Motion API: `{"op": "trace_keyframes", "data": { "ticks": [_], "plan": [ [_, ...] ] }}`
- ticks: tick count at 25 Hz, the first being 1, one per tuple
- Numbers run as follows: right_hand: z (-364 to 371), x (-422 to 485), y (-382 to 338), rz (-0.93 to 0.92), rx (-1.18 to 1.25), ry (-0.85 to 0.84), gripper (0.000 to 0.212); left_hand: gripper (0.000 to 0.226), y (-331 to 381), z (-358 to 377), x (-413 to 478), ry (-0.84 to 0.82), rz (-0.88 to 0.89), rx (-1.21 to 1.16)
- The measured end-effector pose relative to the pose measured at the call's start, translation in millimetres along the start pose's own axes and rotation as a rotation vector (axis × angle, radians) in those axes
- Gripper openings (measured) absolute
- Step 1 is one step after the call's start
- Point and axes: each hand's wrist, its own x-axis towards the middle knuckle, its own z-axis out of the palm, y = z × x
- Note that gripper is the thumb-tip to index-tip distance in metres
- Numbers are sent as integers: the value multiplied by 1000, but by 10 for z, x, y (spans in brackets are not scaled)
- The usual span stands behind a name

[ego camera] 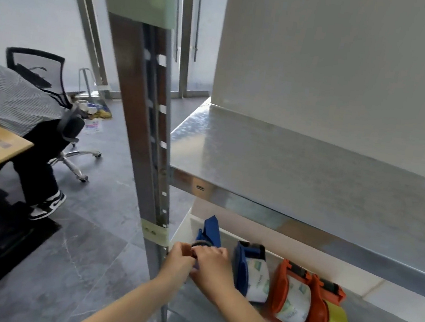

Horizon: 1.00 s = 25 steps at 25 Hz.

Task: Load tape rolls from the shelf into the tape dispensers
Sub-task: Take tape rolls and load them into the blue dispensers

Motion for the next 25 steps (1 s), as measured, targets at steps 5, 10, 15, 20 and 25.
{"op": "trace_keyframes", "data": {
  "ticks": [5, 10, 15, 20, 25],
  "plan": [
    [227, 34, 12, 124, 12, -37, 5, 51, 118, 39, -140, -17, -71, 39],
    [3, -92, 189, 364, 751, 92, 8, 34, 153, 142, -2, 17, -50, 50],
    [-129, -186, 285, 559, 913, 129, 8, 14, 245, 271, 101, 2, -71, -181],
    [-262, -291, 326, 684, 791, 216, 19, 20, 123, 294, 156, 4, -76, -103],
    [-349, -367, 253, 632, 747, 238, 23, 56, 56, 276, 41, -143, -75, 74]
  ]
}}
